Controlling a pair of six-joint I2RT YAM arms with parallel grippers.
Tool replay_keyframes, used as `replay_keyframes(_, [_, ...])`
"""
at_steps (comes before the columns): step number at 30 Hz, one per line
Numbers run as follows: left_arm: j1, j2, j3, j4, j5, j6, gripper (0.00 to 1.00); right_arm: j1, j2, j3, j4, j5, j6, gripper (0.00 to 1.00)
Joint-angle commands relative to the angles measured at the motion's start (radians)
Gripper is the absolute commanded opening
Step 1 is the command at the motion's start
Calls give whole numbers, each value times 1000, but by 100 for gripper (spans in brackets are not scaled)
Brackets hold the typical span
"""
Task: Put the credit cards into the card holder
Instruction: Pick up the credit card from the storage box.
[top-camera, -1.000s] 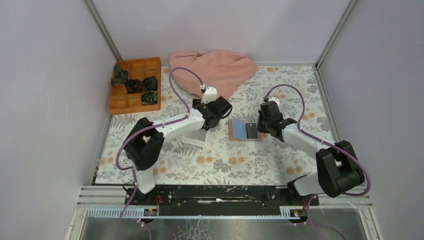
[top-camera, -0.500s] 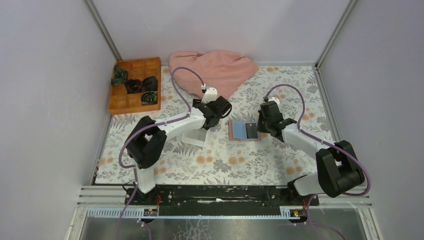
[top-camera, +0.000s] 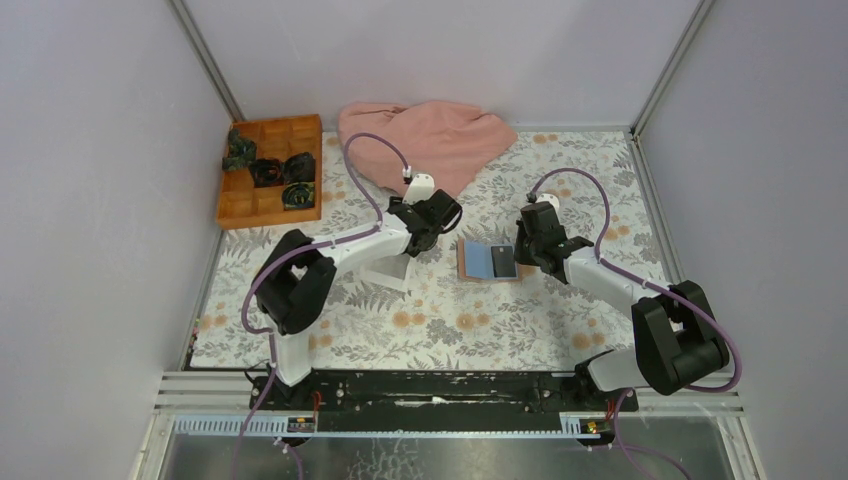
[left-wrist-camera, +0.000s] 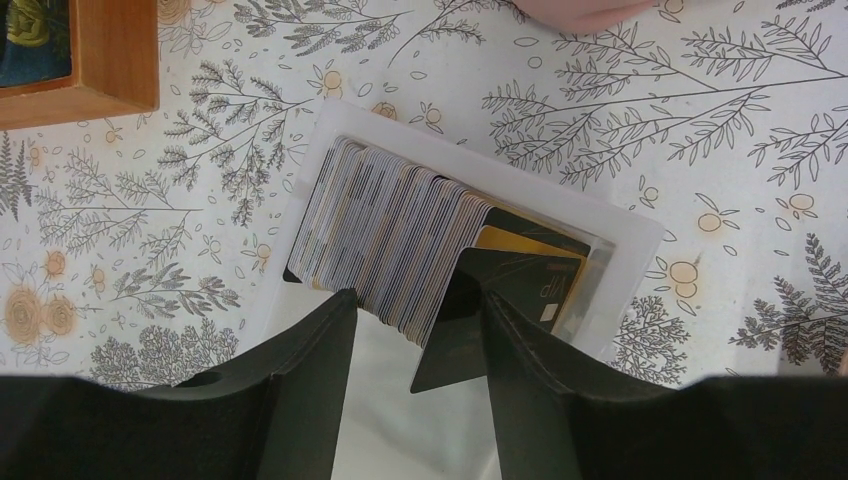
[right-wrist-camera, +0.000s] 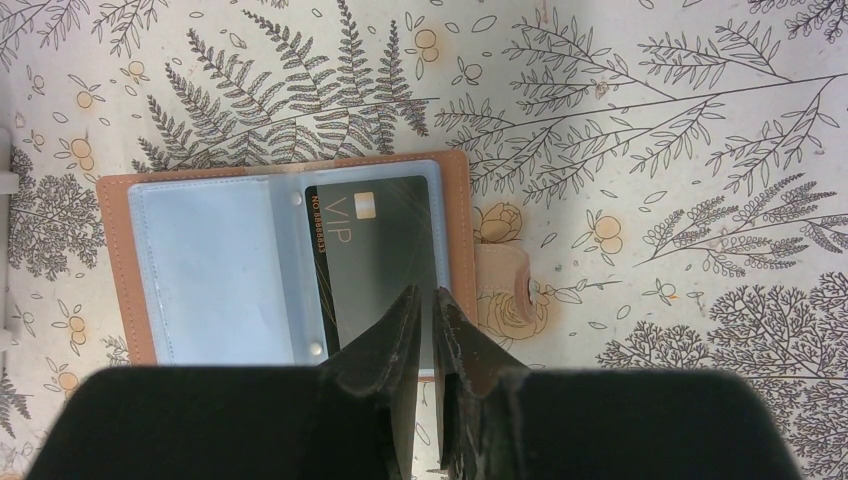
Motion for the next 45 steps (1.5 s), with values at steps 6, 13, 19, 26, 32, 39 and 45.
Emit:
replay_keyframes(6, [15,-25,-2,32,18,27,52,7,-22,5,30,31,-15,16])
replay_keyframes(13, [15,-42,3,32,29,40,48,6,-22,3,33,33,-15,16])
replay_keyframes(19, [15,-55,18,31,36,62,40,6,-22,1,37,31,-11,16])
replay_keyframes(26, [15,-62,28,31,48,70,27,6,-28,-1,38,33,-12,16])
replay_keyframes(32, [15,-67,30,29,48,75,22,5,-30,-4,39,31,-12,16])
replay_keyframes(39, [15,-78,57,16,44,84,19,7,-30,-4,40,27,-12,16])
replay_keyframes(45, [16,-89,68,9,47,87,17,7,-32,-7,41,25,-10,16])
